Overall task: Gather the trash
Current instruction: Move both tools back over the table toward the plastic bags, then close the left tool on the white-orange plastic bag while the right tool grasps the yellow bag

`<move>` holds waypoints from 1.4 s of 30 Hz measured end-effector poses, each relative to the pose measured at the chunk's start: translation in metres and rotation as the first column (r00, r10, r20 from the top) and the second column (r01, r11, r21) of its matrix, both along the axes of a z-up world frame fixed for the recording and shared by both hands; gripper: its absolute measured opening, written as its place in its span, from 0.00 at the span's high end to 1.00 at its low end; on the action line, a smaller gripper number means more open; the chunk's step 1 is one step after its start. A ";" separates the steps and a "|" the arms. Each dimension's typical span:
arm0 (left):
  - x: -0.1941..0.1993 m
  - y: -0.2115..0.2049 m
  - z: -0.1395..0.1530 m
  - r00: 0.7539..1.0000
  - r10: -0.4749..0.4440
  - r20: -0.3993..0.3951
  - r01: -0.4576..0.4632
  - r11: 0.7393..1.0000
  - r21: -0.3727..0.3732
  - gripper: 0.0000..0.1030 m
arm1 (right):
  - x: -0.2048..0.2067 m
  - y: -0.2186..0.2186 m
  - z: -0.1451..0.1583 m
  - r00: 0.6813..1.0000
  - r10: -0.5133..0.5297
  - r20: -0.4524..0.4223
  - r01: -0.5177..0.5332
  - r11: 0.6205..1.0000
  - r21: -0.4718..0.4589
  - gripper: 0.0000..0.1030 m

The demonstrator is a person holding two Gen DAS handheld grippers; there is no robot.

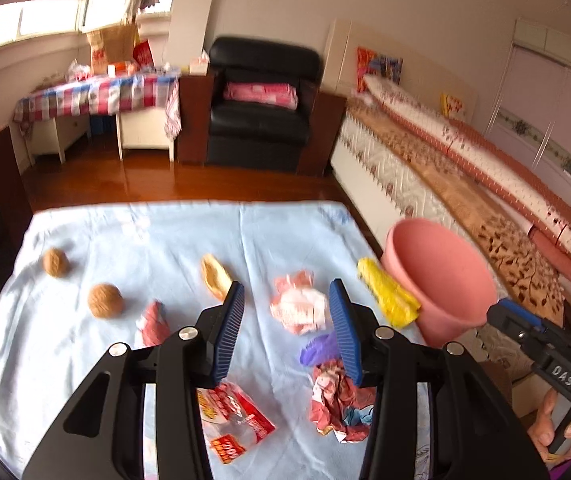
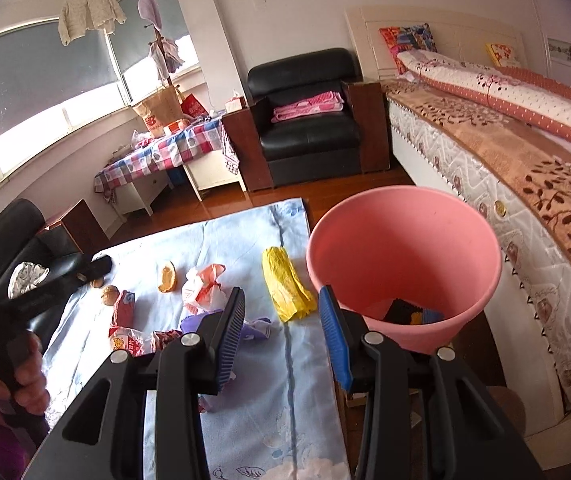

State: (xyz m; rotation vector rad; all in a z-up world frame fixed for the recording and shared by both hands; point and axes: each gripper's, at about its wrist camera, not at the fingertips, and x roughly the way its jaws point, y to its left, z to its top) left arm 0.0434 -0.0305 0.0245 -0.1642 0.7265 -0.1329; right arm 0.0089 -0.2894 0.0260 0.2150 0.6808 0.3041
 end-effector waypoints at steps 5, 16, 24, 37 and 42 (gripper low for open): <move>0.023 -0.010 -0.032 0.996 0.005 -0.087 -0.007 1.000 -0.017 0.57 | 0.011 0.005 -0.013 0.999 0.030 -0.015 -0.030 1.000 0.008 0.63; 0.064 -0.021 -0.074 0.980 0.012 -0.198 -0.022 0.999 -0.047 0.57 | 0.031 0.022 -0.031 0.995 0.088 -0.039 -0.088 0.996 -0.004 0.61; 0.074 -0.011 -0.081 0.977 0.031 -0.212 -0.048 0.996 -0.076 0.50 | 0.055 0.030 -0.038 0.993 0.108 -0.052 -0.110 0.993 -0.043 0.53; 0.064 -0.004 -0.077 0.988 -0.041 -0.151 0.023 0.993 -0.120 0.79 | 0.106 0.067 -0.062 0.980 0.147 -0.134 -0.169 0.971 -0.170 0.53; 0.057 0.006 -0.065 0.993 -0.042 -0.113 0.023 0.987 -0.158 0.79 | 0.122 0.080 -0.070 0.977 0.142 -0.161 -0.178 0.955 -0.239 0.53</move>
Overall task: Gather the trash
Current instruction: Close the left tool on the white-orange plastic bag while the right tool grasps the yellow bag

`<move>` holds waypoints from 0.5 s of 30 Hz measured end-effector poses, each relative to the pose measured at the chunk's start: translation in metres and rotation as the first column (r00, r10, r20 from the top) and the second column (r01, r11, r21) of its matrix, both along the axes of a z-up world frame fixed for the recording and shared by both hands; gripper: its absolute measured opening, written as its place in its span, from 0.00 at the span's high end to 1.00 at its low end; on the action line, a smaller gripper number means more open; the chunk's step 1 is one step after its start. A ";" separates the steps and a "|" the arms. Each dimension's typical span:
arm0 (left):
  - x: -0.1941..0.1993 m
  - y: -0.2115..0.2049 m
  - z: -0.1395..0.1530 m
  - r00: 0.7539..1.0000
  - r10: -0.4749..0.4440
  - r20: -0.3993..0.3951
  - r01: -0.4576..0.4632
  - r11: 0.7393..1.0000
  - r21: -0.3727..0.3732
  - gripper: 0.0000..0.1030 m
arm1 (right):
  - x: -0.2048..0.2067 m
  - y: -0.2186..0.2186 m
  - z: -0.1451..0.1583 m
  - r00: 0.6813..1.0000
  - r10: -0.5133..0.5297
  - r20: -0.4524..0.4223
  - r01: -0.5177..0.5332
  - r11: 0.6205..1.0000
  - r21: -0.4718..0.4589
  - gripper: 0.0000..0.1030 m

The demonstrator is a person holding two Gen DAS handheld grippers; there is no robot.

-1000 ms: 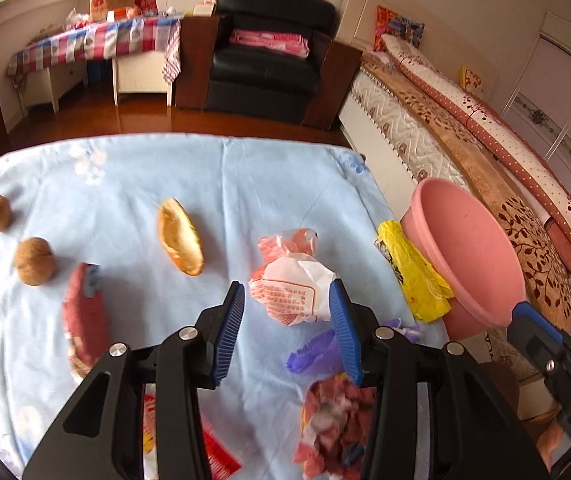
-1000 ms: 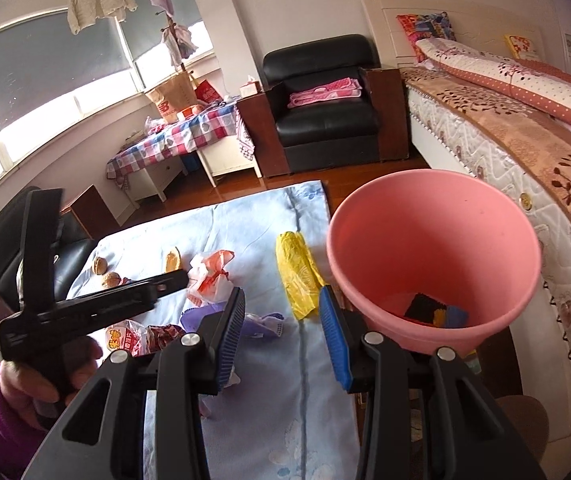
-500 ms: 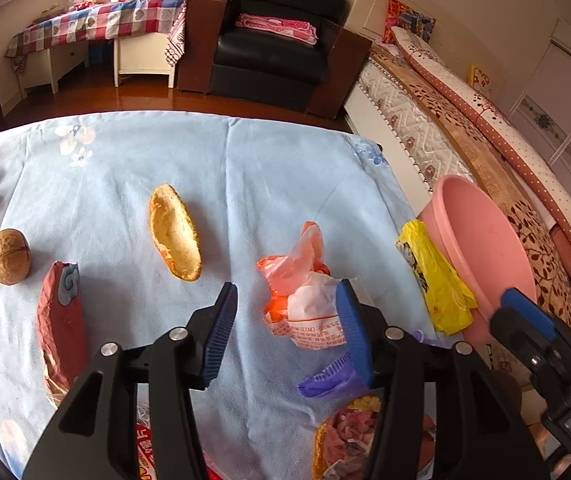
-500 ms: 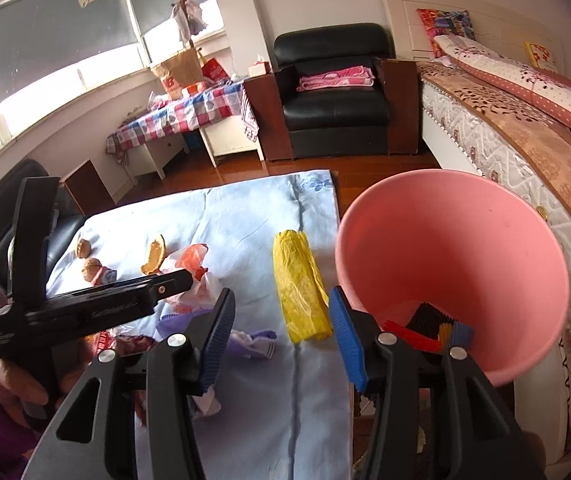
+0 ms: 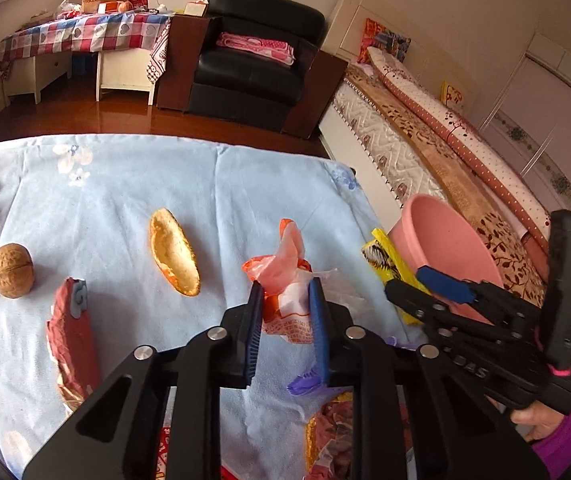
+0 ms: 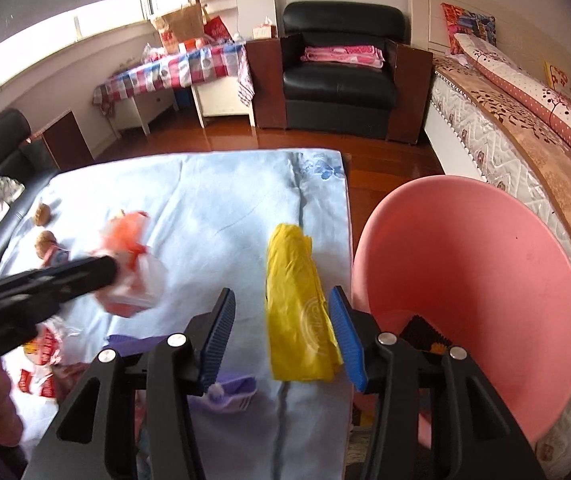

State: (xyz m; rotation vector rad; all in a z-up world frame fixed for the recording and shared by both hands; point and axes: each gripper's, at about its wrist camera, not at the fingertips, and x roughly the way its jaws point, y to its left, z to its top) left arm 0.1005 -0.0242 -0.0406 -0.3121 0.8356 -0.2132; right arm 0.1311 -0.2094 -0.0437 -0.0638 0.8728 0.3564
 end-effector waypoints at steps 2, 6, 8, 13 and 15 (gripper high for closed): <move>-0.003 0.001 0.004 1.000 -0.002 0.016 0.002 1.000 0.001 0.79 | 0.004 0.003 -0.001 1.000 0.000 0.004 0.000 1.000 -0.017 0.54; -0.007 0.004 0.009 0.999 0.002 0.034 -0.002 1.000 -0.001 0.79 | 0.012 0.007 -0.006 1.000 -0.009 -0.027 0.008 1.000 -0.026 0.80; -0.007 0.006 0.011 0.999 0.007 0.034 -0.007 1.000 -0.005 0.79 | 0.013 0.006 -0.009 0.999 -0.021 -0.046 0.020 1.000 -0.017 0.81; -0.011 0.007 0.013 0.999 0.015 0.038 -0.015 1.000 -0.001 0.79 | -0.002 -0.004 -0.002 0.999 -0.017 -0.041 0.020 0.998 0.065 0.84; -0.013 0.006 0.016 0.999 0.017 0.045 -0.017 1.000 0.002 0.79 | -0.011 -0.007 0.004 1.000 -0.011 -0.029 0.014 0.995 0.099 0.84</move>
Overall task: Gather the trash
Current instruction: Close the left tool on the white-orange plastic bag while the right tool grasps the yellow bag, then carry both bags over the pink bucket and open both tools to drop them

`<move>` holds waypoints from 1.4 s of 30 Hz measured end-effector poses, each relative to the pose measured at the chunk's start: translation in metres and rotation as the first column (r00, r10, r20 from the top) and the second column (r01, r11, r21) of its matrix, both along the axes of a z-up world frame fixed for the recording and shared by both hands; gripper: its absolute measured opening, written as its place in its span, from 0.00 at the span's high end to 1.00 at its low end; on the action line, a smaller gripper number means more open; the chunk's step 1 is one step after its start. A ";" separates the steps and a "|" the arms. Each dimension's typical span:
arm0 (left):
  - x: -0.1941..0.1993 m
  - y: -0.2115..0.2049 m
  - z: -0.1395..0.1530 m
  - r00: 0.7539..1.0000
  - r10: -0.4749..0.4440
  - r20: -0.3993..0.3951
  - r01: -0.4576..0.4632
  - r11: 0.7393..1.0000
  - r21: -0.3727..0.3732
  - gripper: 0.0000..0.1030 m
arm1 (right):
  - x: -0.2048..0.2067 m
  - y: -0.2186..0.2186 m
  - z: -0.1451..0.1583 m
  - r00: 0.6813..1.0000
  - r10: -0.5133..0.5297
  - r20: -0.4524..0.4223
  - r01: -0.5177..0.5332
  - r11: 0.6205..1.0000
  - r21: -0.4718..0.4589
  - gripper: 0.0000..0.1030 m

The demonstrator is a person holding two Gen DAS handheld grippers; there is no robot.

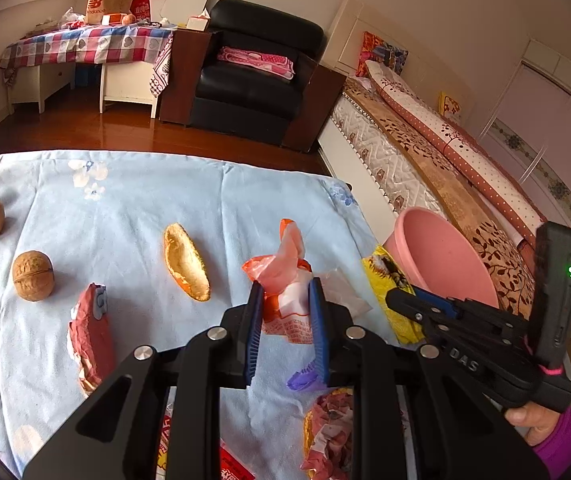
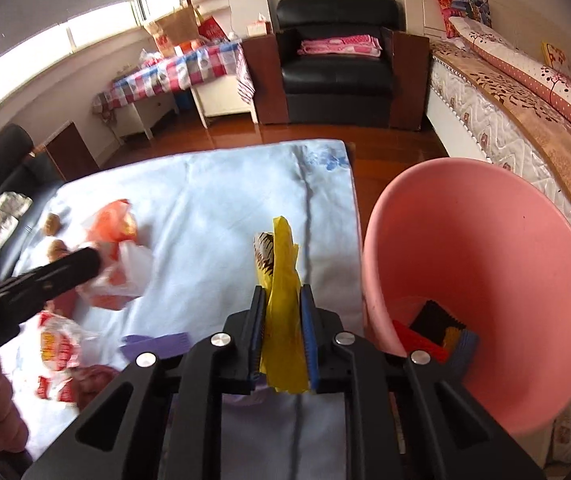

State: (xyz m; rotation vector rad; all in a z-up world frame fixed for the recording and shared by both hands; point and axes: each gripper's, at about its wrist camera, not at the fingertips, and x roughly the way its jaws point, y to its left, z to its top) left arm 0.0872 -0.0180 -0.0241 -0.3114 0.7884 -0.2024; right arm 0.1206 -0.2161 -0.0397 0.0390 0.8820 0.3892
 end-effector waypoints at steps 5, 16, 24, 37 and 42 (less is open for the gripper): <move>-0.007 -0.005 0.011 1.000 -0.002 0.030 0.001 1.000 0.013 0.79 | -0.022 -0.008 0.015 1.000 0.010 0.016 -0.011 0.997 0.073 0.84; -0.023 -0.030 0.038 0.996 -0.024 0.087 0.020 0.999 0.047 0.79 | -0.053 -0.037 0.051 0.994 -0.027 0.103 0.013 0.991 0.132 0.84; -0.025 -0.061 0.058 0.988 -0.085 0.127 0.075 0.994 0.081 0.79 | -0.066 -0.071 0.068 0.984 -0.102 0.145 0.077 0.982 0.173 0.84; -0.015 -0.117 0.069 0.969 -0.197 0.145 0.179 0.975 0.131 0.79 | -0.067 -0.130 0.069 0.959 -0.245 0.142 0.210 0.952 0.223 0.84; -0.007 -0.137 0.066 0.962 -0.234 0.138 0.213 0.966 0.147 0.79 | -0.063 -0.144 0.066 0.950 -0.280 0.135 0.245 0.942 0.230 0.84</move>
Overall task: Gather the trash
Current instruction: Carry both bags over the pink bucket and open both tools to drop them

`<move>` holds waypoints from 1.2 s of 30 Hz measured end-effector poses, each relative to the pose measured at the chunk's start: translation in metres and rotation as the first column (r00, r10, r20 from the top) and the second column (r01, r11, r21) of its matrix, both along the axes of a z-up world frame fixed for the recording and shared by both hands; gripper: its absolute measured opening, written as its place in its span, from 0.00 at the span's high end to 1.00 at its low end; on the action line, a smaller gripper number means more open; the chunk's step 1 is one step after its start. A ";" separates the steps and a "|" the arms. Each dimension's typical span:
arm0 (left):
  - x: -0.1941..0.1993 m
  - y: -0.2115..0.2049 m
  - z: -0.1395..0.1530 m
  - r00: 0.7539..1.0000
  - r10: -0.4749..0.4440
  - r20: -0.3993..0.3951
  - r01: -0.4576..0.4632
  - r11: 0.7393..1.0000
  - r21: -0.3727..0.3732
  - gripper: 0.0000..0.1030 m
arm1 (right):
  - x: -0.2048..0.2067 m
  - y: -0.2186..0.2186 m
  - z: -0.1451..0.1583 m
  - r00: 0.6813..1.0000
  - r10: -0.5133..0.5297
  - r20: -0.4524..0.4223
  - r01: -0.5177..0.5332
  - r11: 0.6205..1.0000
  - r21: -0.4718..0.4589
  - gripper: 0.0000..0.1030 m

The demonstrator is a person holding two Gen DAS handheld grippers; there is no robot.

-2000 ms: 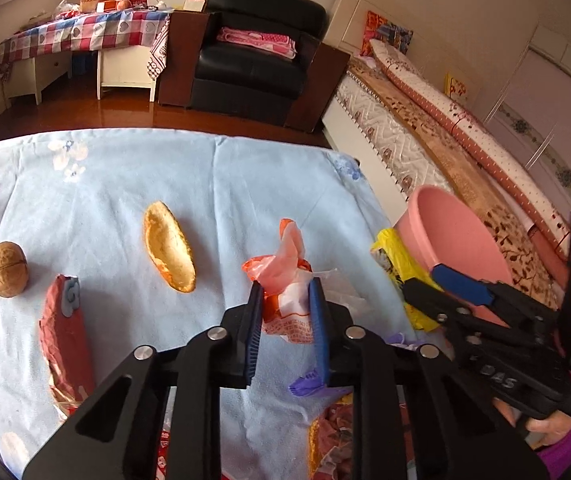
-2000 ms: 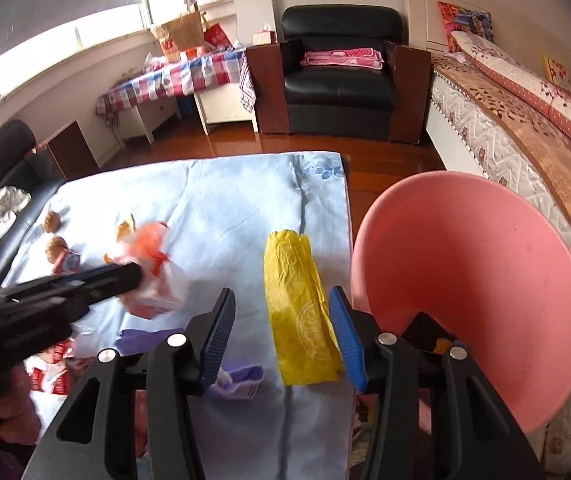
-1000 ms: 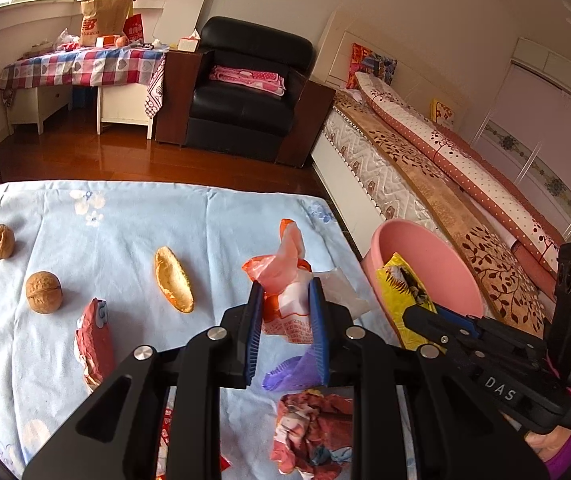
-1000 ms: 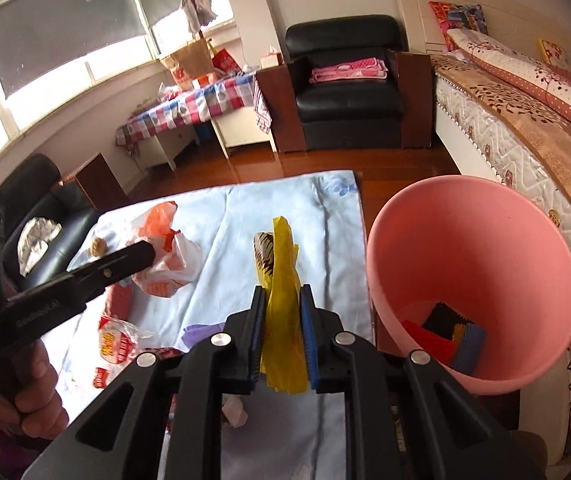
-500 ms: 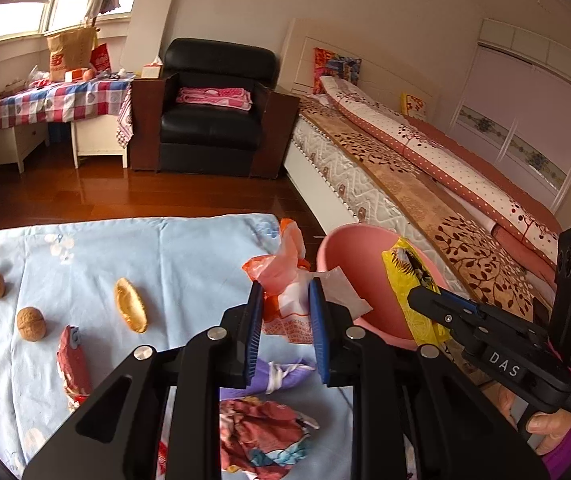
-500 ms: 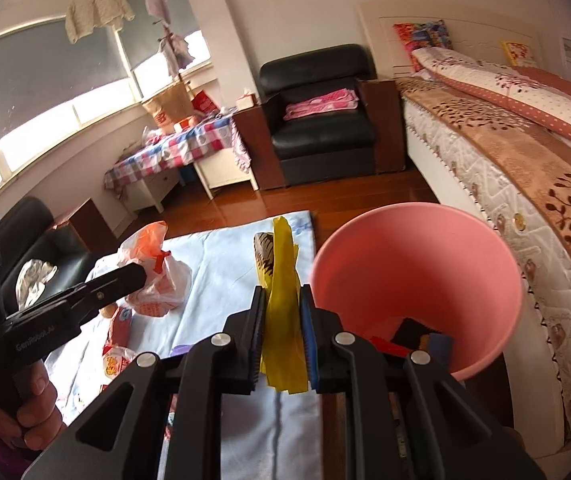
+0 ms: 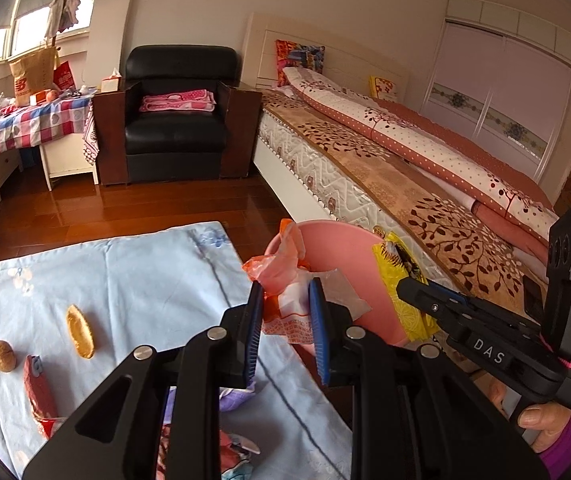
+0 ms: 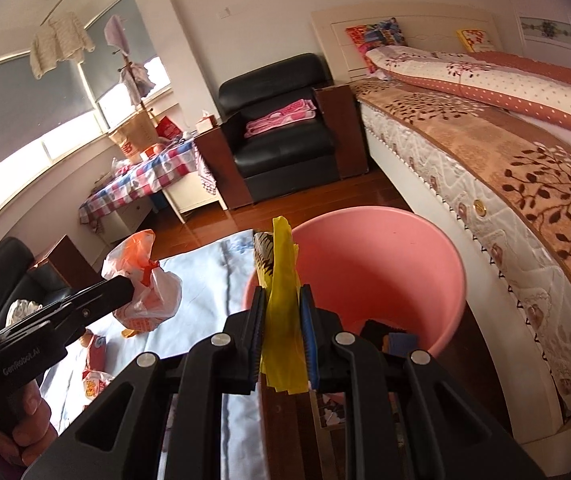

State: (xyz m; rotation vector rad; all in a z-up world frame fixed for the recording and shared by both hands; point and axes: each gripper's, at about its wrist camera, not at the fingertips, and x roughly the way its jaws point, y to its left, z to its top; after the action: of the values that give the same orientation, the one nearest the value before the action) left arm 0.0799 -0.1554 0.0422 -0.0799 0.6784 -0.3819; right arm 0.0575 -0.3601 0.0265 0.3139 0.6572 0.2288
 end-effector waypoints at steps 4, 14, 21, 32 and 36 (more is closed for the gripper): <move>0.006 -0.014 -0.006 1.000 -0.020 -0.015 0.020 1.000 0.012 0.79 | 0.003 -0.010 -0.006 0.999 -0.036 -0.008 0.036 0.999 0.009 0.84; 0.025 -0.050 -0.027 0.995 -0.084 -0.053 0.087 0.994 0.063 0.78 | 0.015 -0.035 -0.027 0.994 -0.103 -0.047 0.105 0.994 0.038 0.84; 0.037 -0.070 -0.044 0.990 -0.115 -0.085 0.122 0.990 0.077 0.78 | 0.022 -0.046 -0.039 0.989 -0.130 -0.071 0.133 0.990 0.045 0.84; 0.041 -0.079 -0.055 0.987 -0.123 -0.105 0.130 0.990 0.059 0.62 | 0.028 -0.047 -0.049 0.988 -0.121 -0.092 0.126 0.991 0.054 0.84; 0.039 -0.077 -0.053 0.988 -0.119 -0.103 0.124 0.991 0.045 0.58 | 0.029 -0.047 -0.052 0.988 -0.122 -0.095 0.127 0.990 0.054 0.83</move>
State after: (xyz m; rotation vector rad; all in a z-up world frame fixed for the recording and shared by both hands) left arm 0.1194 -0.2320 -0.0111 -0.0090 0.7936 -0.4798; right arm 0.0865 -0.4073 -0.0251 0.4232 0.7199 0.1150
